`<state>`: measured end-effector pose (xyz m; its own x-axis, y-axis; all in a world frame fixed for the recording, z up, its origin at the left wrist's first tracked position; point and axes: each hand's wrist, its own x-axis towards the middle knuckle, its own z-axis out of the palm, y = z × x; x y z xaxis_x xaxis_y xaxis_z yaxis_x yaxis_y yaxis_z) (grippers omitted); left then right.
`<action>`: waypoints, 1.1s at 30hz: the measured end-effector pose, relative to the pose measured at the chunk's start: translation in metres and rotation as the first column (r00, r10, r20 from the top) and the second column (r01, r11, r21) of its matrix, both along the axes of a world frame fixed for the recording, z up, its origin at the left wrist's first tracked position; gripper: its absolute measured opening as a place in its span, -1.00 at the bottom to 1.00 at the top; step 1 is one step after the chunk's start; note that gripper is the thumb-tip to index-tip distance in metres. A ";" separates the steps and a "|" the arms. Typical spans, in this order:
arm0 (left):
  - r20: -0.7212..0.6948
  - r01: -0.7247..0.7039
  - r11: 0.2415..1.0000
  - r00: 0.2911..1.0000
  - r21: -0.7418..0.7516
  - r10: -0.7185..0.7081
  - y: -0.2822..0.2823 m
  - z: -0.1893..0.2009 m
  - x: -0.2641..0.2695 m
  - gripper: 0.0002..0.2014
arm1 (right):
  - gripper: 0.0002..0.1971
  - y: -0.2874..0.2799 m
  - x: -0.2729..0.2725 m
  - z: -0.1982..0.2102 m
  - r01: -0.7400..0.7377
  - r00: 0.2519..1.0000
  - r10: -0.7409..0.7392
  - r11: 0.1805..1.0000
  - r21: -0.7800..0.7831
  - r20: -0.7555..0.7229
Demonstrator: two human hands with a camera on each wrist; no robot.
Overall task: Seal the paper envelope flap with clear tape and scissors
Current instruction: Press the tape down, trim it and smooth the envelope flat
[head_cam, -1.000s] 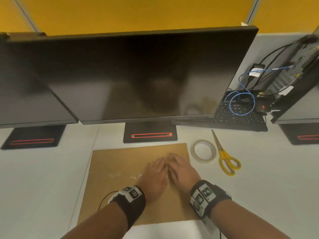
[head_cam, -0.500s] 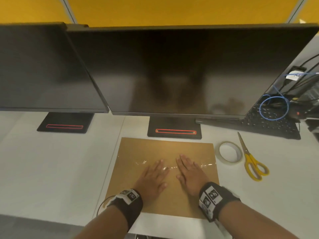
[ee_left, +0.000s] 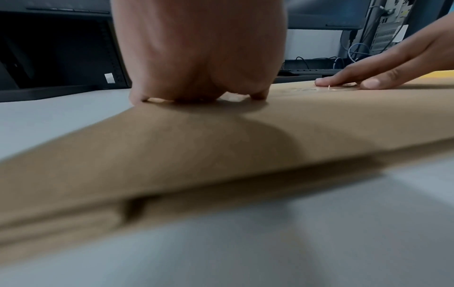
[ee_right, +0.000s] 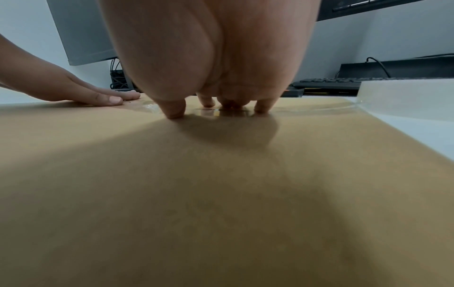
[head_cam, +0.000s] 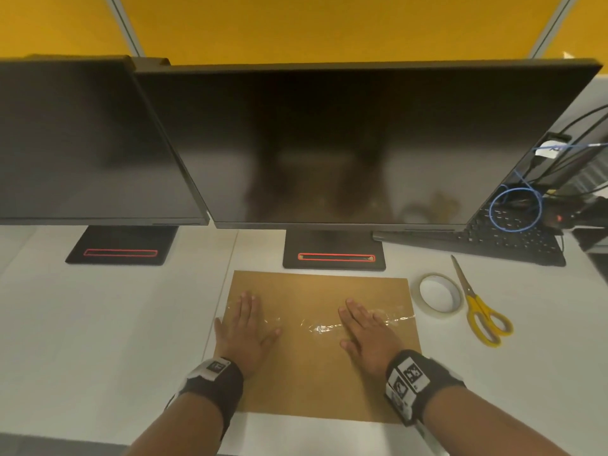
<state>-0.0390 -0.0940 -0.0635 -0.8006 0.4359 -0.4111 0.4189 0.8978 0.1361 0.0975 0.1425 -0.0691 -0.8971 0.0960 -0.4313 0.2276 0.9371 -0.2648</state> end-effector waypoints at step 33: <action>-0.156 0.141 0.983 0.975 -0.115 -0.158 0.038 0.023 0.019 -0.27 | -0.15 0.009 0.007 0.031 0.239 0.967 -0.252 0.947 0.215 0.039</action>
<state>-0.0197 -0.0558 -0.0409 -0.7898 0.5182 -0.3280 0.5584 0.8289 -0.0350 0.1049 0.1514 -0.0379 -0.8052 0.4029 -0.4351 0.4677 0.8826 -0.0482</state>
